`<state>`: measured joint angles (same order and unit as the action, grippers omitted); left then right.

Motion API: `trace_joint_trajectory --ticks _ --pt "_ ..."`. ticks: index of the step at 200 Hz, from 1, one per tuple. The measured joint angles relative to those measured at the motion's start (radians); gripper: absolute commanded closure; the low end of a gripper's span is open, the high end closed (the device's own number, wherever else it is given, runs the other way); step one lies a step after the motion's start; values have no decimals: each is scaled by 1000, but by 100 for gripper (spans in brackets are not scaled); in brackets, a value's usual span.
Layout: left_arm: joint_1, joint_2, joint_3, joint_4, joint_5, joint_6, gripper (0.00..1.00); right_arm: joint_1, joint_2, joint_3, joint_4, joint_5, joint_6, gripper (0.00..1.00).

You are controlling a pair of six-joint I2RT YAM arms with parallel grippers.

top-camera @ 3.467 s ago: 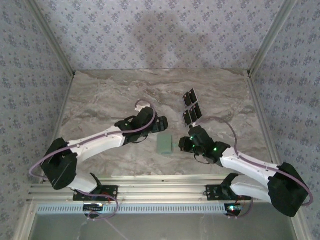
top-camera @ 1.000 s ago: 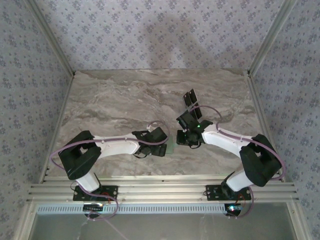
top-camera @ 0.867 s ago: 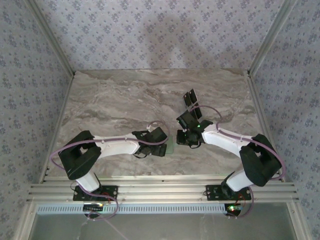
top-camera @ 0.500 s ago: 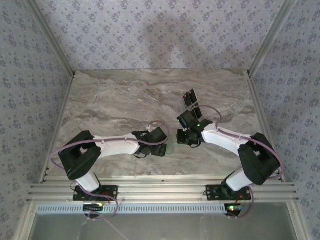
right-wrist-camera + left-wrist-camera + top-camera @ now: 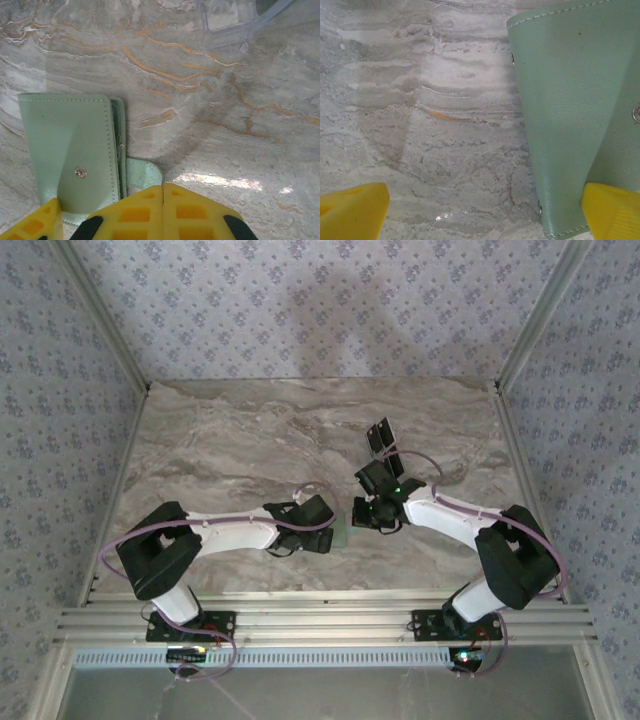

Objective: Put the credit cards into the card holder
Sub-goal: Close the button on the card holder.

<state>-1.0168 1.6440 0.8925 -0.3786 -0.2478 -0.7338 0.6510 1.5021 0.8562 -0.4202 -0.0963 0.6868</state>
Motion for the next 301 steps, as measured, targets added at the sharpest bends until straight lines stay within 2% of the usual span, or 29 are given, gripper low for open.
trace_joint_trajectory --ticks 137,225,301 --pt "0 -29 -46 43 -4 -19 1 23 -13 -6 89 -103 5 100" --pt "0 -40 -65 66 -4 -19 1 81 90 52 114 -106 8 100" --pt "0 -42 -69 70 -4 -19 1 85 137 82 118 -106 8 100"
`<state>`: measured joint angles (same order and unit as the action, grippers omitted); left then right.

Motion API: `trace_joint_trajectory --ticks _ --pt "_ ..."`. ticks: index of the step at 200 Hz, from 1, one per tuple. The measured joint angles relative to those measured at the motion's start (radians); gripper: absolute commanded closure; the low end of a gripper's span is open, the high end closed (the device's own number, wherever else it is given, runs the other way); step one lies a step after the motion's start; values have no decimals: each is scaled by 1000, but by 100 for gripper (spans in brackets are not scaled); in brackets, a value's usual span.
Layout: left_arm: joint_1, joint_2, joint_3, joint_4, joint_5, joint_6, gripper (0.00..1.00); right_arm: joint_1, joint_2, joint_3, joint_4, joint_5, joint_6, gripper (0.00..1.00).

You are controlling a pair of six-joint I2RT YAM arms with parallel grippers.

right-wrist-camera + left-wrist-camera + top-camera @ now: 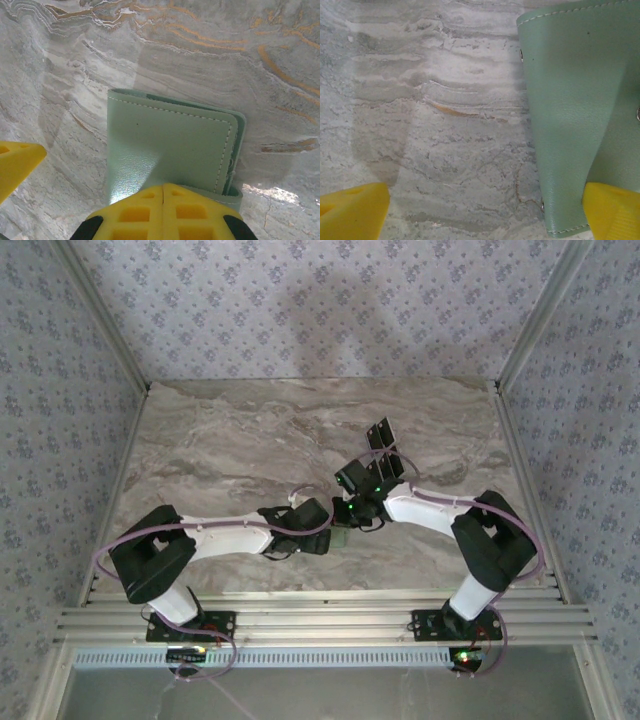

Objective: Put the credit cards into the card holder
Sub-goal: Close the button on the card holder.

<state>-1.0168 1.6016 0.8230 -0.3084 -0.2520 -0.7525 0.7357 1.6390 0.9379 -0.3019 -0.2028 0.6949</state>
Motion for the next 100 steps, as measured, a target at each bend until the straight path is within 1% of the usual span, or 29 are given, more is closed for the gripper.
trace_joint_trajectory --ticks 100 --pt "0 -5 -9 10 -3 0 2 0 14 0 5 0 0 100"
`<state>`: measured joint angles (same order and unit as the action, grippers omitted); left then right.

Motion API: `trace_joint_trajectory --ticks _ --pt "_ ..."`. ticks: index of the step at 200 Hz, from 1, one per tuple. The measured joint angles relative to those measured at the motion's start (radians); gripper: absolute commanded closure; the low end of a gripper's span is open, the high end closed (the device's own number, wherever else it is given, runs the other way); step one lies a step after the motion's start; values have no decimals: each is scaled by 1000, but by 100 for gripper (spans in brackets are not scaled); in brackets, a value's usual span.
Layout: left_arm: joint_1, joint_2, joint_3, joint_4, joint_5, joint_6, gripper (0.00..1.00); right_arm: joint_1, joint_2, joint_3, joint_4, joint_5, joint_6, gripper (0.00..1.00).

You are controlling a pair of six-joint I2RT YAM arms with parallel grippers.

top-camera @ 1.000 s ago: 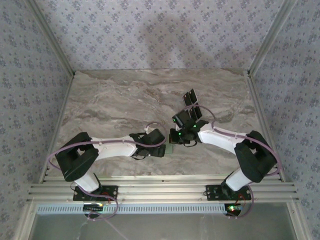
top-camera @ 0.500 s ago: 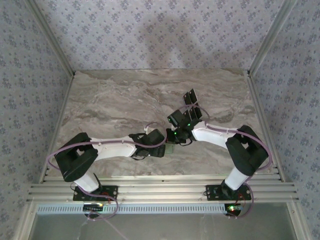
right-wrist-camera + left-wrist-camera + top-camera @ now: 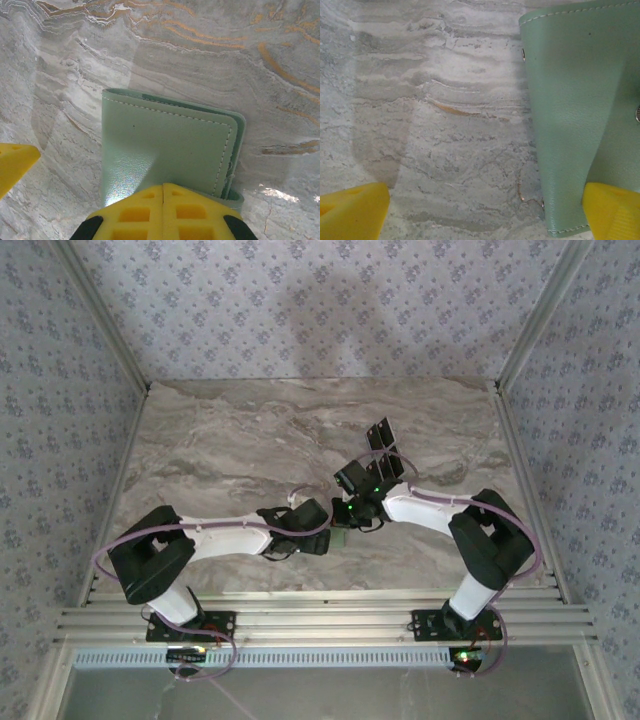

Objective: Put the credit cards into the card holder
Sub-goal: Close the button on the card holder.

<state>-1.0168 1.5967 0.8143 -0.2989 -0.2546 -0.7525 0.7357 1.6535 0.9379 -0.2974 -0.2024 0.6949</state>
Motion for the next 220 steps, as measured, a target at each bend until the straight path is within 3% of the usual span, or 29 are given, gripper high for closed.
trace_joint_trajectory --ticks 220 --pt "0 0 0 -1 0 0 2 35 36 15 17 35 0 100"
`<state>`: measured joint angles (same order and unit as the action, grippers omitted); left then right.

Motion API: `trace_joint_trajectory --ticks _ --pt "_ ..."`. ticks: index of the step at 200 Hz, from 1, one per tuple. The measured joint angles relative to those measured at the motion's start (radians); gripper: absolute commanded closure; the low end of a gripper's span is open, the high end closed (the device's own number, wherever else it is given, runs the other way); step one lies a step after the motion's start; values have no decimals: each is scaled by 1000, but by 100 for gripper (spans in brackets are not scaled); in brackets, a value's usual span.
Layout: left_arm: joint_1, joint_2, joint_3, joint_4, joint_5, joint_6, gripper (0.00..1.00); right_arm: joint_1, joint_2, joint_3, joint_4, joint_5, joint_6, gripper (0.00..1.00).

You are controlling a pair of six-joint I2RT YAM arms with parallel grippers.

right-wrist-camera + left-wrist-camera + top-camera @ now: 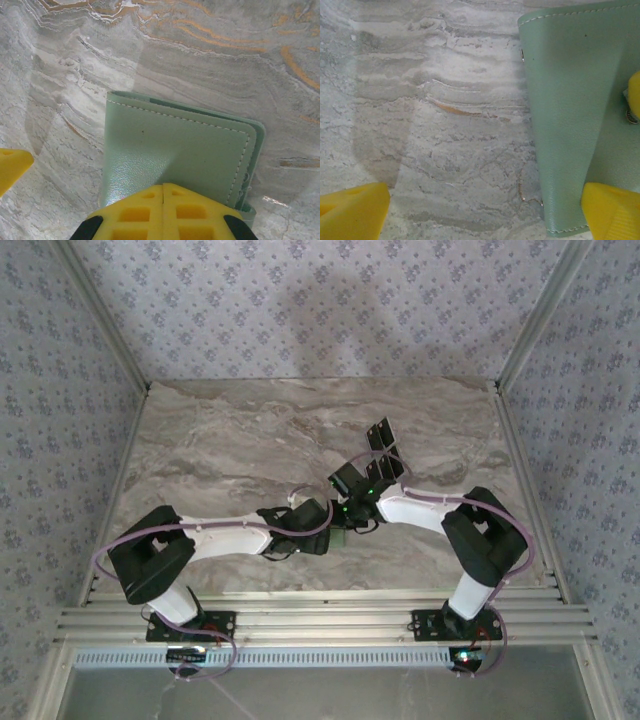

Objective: Put the credit cards into the card holder
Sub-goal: Close the button on the card holder.

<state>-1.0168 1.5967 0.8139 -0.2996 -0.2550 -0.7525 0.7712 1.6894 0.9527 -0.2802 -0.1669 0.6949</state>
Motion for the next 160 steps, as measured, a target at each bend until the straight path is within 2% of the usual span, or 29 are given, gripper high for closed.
trace_joint_trajectory --ticks 88,160 --pt "0 0 0 -3 0 0 2 39 -40 -72 80 68 23 100" --pt "0 -2 0 -11 -3 0 2 72 -70 -164 216 143 80 100"
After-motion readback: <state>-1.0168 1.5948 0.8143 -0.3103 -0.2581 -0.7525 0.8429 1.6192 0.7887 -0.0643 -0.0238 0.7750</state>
